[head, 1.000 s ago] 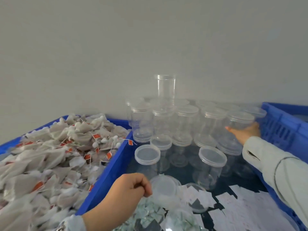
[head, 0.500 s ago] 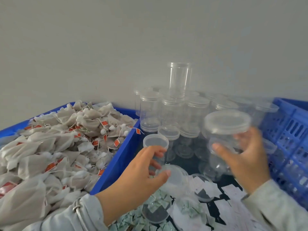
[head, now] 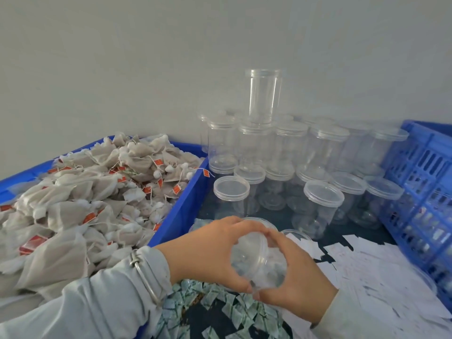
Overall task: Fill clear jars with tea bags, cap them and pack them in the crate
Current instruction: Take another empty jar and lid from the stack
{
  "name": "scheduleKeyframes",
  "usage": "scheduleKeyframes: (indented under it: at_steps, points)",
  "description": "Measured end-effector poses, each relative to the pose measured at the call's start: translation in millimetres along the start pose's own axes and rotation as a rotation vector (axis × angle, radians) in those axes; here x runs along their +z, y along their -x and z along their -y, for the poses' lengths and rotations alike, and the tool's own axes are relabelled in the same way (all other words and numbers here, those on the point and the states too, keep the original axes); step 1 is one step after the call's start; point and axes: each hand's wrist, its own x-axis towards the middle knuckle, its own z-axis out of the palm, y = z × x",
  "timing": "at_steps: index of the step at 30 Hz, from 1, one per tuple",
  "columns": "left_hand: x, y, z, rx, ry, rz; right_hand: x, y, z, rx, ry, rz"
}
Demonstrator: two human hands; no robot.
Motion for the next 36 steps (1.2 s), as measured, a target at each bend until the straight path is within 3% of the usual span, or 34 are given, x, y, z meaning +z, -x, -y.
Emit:
scheduleKeyframes:
  at_steps: [2, 4, 9, 15, 24, 31, 33, 36]
  points:
    - [3, -2, -1, -0.008, -0.035, -0.046, 2, 4, 1, -0.007, 0.024, -0.04]
    - [3, -4, -2, -0.076, 0.004, -0.103, 4, 5, 4, -0.118, 0.197, -0.173]
    - [1, -9, -7, -0.297, 0.329, -0.184, 10, 3, 6, -0.34, 0.59, -0.494]
    - [2, -10, -12, -0.42, 0.607, -0.192, 14, 3, -4, -0.368, 0.73, -0.588]
    - [1, -9, -14, -0.55, 0.963, 0.023, 23, 1, -10, -0.391, 0.807, -0.701]
    - [-8, -9, -6, -0.682, 1.022, 0.189, 24, -2, -12, -0.334, 0.762, -0.769]
    - [-14, -7, 3, -0.703, 1.1, 0.151, 16, -2, -18, -0.197, 0.67, -0.84]
    - [-18, -8, 13, -0.715, 1.137, -0.108, 5, 1, -28, -0.032, 0.479, -0.913]
